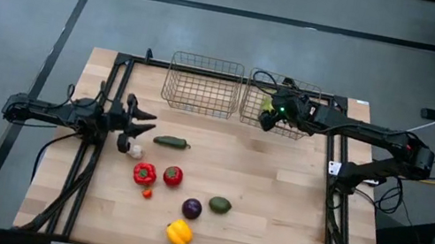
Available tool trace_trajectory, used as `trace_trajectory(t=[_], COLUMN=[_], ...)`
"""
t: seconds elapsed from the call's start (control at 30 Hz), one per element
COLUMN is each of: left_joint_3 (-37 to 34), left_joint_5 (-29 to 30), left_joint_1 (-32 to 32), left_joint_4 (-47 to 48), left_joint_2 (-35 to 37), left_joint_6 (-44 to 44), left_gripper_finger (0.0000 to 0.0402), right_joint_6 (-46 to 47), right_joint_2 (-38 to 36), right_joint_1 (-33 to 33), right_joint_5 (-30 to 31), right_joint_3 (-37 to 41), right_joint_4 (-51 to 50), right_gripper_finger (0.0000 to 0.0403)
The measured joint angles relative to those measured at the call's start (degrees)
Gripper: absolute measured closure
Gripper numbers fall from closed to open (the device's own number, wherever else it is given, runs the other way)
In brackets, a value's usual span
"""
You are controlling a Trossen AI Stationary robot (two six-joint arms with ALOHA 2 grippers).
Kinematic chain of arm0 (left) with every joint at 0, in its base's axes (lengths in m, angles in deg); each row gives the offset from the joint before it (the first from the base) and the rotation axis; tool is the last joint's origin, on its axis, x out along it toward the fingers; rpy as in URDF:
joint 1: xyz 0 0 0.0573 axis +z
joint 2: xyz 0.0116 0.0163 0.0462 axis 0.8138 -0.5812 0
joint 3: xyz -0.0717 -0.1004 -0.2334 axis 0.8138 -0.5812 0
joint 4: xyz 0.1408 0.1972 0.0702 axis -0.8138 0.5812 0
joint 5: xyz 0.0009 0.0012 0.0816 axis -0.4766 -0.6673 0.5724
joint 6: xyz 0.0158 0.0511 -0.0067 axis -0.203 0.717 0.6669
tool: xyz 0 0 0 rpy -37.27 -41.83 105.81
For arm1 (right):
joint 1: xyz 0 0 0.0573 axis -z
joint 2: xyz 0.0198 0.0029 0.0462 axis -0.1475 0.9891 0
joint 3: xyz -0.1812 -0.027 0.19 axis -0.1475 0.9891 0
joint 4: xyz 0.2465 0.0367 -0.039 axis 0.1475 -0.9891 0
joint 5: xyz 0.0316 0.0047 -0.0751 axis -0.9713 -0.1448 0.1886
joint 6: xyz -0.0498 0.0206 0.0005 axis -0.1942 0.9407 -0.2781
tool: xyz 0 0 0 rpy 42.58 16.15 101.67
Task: Sort produce into baskets
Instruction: Put the green pepper into the right gold wire basket
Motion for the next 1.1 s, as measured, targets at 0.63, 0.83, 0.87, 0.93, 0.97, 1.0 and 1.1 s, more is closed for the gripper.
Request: trace_trajectory(t=[0.63, 0.83, 0.87, 0.93, 0.97, 1.0, 1.1], left_joint_3=[15.66, 21.76, 22.65, 24.36, 25.13, 25.97, 28.47], left_joint_5=[1.54, 1.68, 1.70, 1.72, 1.76, 1.95, 2.63], left_joint_1=[0.00, 0.00, 0.00, 0.00, 0.00, 0.00, 0.00], left_joint_4=[6.46, 14.92, 15.84, 17.85, 18.64, 19.60, 22.61], left_joint_2=[-25.46, -35.89, -37.43, -40.29, -41.65, -42.96, -46.74], left_joint_6=[2.51, -0.11, -0.41, -0.60, -0.64, -0.68, -0.79], left_gripper_finger=[0.0268, 0.0268, 0.0268, 0.0268, 0.0268, 0.0268, 0.0268], right_joint_6=[0.00, -0.10, -0.34, -1.46, -1.78, -2.32, -3.04], right_joint_2=[0.00, -2.39, -3.11, -4.78, -5.75, -6.72, -9.41], right_joint_1=[0.00, -0.02, -0.02, -0.02, -0.02, -0.02, -0.07], right_joint_5=[0.00, 0.02, 0.02, 0.02, 0.02, 0.01, 0.00], right_joint_3=[0.00, 0.07, 0.07, 0.07, 0.07, 0.07, 0.07], right_joint_4=[0.40, 0.28, 0.28, 0.22, 0.11, 0.02, -0.60], right_gripper_finger=[0.0029, 0.0029, 0.0029, 0.0029, 0.0029, 0.0029, 0.0029])
